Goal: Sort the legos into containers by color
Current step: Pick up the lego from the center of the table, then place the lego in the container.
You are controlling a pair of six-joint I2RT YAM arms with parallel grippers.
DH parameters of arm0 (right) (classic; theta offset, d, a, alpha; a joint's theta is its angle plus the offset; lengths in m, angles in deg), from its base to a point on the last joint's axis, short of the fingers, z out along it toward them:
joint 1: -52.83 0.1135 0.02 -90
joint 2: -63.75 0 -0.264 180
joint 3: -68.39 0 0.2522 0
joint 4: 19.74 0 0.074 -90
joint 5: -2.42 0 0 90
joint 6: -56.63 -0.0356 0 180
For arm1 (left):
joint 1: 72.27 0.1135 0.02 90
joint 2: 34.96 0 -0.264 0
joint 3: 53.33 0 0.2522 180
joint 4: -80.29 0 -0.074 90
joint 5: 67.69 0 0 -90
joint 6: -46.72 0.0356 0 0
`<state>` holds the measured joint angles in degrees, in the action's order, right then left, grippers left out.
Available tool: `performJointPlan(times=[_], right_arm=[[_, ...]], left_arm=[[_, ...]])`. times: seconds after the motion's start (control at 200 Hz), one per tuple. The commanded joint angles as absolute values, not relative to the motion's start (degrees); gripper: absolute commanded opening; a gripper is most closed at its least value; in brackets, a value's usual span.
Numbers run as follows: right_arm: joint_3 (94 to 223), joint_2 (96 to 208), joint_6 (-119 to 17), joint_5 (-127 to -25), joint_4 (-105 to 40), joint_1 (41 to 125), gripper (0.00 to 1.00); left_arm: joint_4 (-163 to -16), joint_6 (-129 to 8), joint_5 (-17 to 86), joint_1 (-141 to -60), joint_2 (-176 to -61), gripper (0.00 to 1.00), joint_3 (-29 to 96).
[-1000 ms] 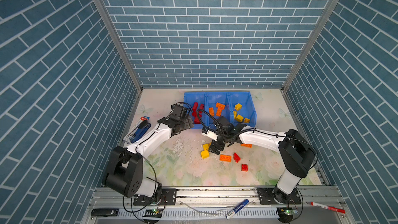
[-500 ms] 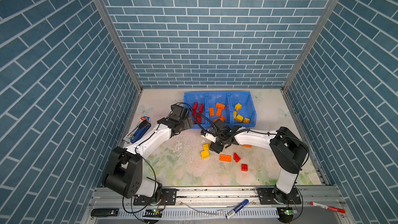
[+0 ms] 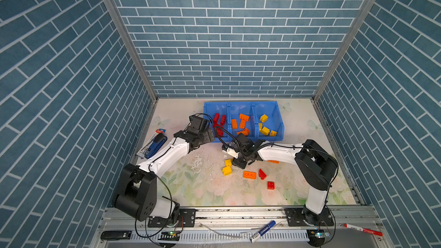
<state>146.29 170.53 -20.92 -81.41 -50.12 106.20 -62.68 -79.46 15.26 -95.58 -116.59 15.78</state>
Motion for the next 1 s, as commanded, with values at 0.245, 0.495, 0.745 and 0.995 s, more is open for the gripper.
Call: performJointPlan(times=[0.245,0.495,0.745,0.995], right_arm=[[141.65,159.91,-22.22,-86.35,-48.08,104.92,0.29],[131.83,142.30,-31.76,-89.53,-40.58,93.57,0.28],[136.11,145.01,-38.51,-99.46,-42.45,82.54,0.28],[151.00,160.29,-39.66,-107.85,-46.71,80.19,0.30]], left_arm=[[-58.07,-73.26,6.07,-101.35,-114.59,0.99,17.33],[-57.32,-69.63,5.91,-108.08,-116.46,0.99,19.25],[-56.83,-69.77,15.93,-111.88,-118.87,0.99,18.61],[-57.69,-72.59,23.53,-113.91,-122.65,0.98,16.92]])
